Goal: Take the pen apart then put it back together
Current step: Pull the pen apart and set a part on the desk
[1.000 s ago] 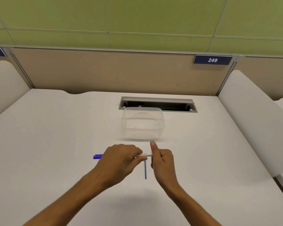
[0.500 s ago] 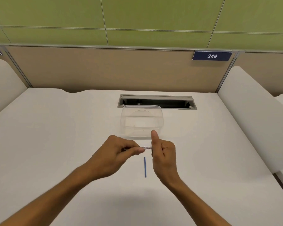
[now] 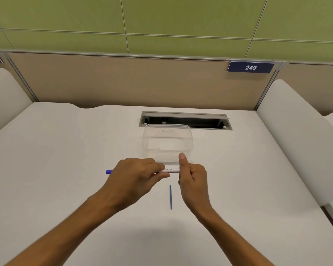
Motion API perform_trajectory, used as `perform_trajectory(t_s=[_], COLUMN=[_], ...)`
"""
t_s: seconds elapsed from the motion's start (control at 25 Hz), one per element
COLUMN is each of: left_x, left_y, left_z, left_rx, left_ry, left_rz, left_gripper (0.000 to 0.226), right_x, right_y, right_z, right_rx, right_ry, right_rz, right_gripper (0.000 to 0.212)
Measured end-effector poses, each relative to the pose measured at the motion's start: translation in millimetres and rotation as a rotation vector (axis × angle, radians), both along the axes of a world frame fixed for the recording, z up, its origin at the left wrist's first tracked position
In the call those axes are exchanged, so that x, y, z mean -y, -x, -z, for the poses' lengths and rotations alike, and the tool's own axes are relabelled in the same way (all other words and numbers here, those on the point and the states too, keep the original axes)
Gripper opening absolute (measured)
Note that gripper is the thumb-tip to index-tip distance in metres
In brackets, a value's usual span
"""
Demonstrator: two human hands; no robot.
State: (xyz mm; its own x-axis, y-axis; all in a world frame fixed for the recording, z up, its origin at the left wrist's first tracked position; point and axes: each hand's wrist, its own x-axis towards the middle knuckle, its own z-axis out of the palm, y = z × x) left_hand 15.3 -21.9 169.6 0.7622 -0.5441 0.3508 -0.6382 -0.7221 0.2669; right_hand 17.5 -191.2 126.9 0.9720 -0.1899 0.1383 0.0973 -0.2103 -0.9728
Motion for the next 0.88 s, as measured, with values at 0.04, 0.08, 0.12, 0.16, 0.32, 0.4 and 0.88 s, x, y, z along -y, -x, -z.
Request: perform_trajectory(t_s=[0.04,0.08,0.12,0.16,0.32,0.4,0.88], left_x=[0,2,5,7,6,5,0], left_y=[0,-2,-3,-4,-7,-5,0], left_z=[5,11,14,17,16,5,-54], left_rx=[0.118,0.196,0.271,0.330,0.281,0.071,-0.650], left_ry=[-0.142,-0.238,-0.296,-0.320,-0.256,-0.096,0.361], left_rz=[-0.019,-0.034,-0.046,-0.058,-0.061,-0.085,0.101], left_gripper=[0.031,0.027,0.023,0.020,0.029,0.043,0.032], right_x=[0,0,0,1,3,3,12], right_y=[-1,-2,-4,-5,-5,-4,-2], right_z=[2,3,3,4,-3,-8,-36], right_rx=[-0.146,-0.276,-0.380,-0.451,-0.363,-0.158,0.736], right_ry=[-0.056,-0.121,-0.179,-0.216,-0.216,-0.148,0.314], right_rz=[-0.025,-0.052,-0.080,-0.105,-0.134,-0.110,0.020], right_gripper=[0.059,0.058,0.056,0.055,0.056,0.058,0.045])
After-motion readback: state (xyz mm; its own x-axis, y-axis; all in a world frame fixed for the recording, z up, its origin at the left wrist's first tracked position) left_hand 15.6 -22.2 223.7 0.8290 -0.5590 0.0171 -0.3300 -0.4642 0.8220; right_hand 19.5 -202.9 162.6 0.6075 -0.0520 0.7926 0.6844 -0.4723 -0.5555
